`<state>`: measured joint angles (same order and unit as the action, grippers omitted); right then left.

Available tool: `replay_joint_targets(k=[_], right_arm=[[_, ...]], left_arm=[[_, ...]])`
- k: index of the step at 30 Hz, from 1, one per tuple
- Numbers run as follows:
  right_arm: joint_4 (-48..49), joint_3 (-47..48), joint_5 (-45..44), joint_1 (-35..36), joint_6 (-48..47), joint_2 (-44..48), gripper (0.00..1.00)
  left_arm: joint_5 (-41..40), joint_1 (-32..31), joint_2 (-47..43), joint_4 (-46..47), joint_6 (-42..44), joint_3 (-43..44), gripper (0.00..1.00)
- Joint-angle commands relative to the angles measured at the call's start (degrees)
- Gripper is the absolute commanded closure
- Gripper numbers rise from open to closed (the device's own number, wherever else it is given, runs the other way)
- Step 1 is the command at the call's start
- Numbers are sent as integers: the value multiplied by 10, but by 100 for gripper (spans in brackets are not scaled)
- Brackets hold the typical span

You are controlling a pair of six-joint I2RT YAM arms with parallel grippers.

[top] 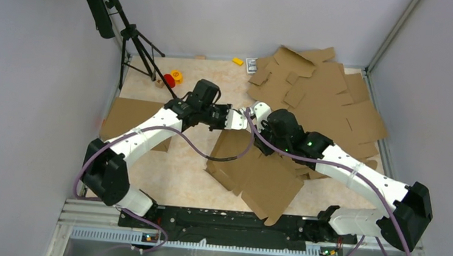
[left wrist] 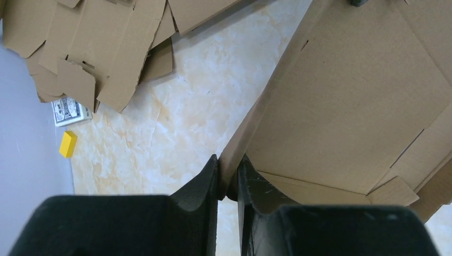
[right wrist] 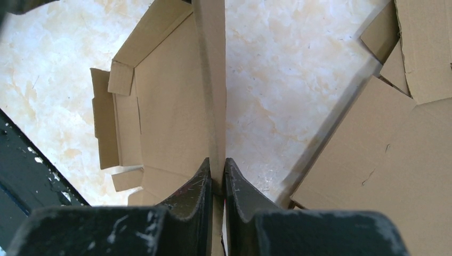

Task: Fold the paper box
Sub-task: Fold the paper box at the center of the board.

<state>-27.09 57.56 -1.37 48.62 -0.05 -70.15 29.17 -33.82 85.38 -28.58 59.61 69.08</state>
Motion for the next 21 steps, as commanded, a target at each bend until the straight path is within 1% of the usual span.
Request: replay_joint_targets(k=[1,6,7,9,11,14,16,18,21], right_arm=[[20,34,5,8,-4,1,93],[17,43,-16,8,4,1,78],[14,46,-20,8,12,1,73],[8,50,-30,8,18,4,58],[4,52,-42,8,24,11,52],[-2,54,-63,7,38,32,34],[-8,59,-80,7,48,48,24],[-21,68,-92,6,59,64,19],[-48,86,-113,6,73,87,16]], left_arm=[[-3,-22,-33,51,-9,-8,99],[-61,-49,-54,132,-31,-54,100],[-67,-51,-58,142,-35,-60,100],[-82,-55,-67,166,-44,-76,100],[-108,-62,-79,188,-47,-92,100],[-146,-75,-94,211,-51,-111,100],[-174,-87,-100,218,-50,-122,100],[-209,-102,-105,229,-54,-133,100],[-270,-127,-114,248,-56,-148,100]])
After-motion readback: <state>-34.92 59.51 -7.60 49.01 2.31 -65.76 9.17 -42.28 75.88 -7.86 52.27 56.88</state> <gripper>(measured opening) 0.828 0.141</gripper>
